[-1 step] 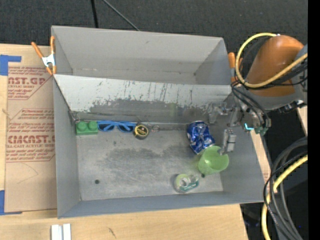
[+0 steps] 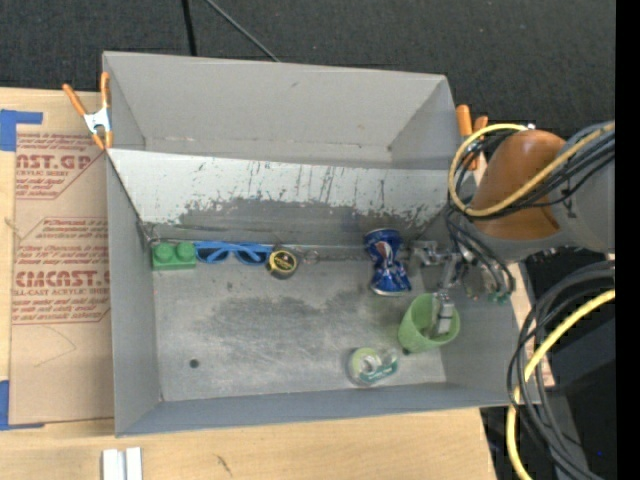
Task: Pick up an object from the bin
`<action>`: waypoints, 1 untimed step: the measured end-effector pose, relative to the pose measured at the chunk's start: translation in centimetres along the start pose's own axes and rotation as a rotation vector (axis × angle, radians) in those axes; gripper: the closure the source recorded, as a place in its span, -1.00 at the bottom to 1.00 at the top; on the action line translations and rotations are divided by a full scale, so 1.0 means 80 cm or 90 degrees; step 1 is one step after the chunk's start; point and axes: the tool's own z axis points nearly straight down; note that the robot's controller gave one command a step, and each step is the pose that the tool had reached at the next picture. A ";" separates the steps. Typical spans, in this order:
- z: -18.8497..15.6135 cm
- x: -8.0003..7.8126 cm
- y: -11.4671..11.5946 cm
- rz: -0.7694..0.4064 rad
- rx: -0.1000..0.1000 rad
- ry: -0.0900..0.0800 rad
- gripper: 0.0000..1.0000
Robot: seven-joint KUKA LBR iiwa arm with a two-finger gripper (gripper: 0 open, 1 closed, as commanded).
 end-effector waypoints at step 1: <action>-0.004 -0.001 0.002 -0.002 0.000 -0.001 1.00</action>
Offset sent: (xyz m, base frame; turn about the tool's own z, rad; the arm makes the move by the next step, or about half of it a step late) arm 0.0000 0.0000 0.0000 0.0000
